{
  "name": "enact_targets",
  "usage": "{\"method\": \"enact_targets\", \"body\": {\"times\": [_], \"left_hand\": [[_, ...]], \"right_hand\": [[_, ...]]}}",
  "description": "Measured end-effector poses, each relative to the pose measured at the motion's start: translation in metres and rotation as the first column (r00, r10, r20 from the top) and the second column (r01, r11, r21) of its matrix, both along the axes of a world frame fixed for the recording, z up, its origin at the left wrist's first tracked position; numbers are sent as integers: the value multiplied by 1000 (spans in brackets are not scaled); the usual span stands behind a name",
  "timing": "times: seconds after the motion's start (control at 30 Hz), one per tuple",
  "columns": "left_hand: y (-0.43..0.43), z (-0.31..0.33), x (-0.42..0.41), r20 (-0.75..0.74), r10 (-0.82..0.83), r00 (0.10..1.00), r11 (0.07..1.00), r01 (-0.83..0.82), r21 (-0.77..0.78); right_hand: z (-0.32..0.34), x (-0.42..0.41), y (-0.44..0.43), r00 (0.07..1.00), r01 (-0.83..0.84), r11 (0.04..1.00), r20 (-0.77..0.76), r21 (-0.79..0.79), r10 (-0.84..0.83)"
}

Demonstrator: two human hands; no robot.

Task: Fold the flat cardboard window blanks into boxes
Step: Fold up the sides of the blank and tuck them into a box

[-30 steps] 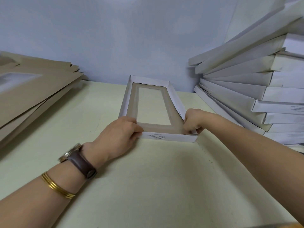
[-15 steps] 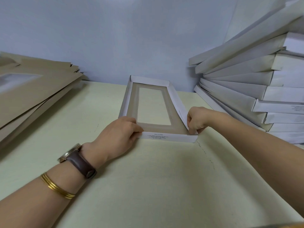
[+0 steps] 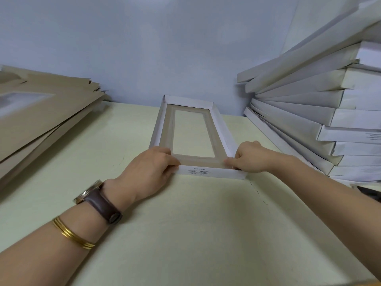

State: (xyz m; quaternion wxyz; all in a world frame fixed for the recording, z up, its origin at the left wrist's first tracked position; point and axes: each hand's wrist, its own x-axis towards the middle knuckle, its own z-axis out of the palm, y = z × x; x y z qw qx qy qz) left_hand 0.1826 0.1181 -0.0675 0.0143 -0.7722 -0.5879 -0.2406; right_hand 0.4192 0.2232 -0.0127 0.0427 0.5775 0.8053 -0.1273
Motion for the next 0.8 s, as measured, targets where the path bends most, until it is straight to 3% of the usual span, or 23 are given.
{"method": "enact_targets", "body": {"times": [0.17, 0.37, 0.5, 0.63, 0.7, 0.8], "left_hand": [[1, -1, -1, 2, 2, 1000, 1000, -2, 12], [2, -2, 0, 16, 9, 1000, 1000, -9, 18], [2, -1, 1, 70, 43, 997, 999, -44, 7], [6, 3, -2, 292, 157, 943, 985, -170, 19], [11, 5, -7, 303, 259, 917, 957, -287, 53], [22, 11, -19, 330, 395, 857, 915, -398, -60]], "right_hand": [[-22, 13, -24, 965, -125, 985, -216, 119, 149], [-39, 5, -29, 927, -288, 912, -153, 292, 342], [-48, -10, -36, 831, -390, 836, -242, 387, 500], [-55, -15, -38, 803, -393, 786, -238, 477, 546], [-58, -14, -39, 804, -383, 778, -235, 498, 546], [-59, -14, -40, 794, -384, 770, -242, 510, 557]]}}
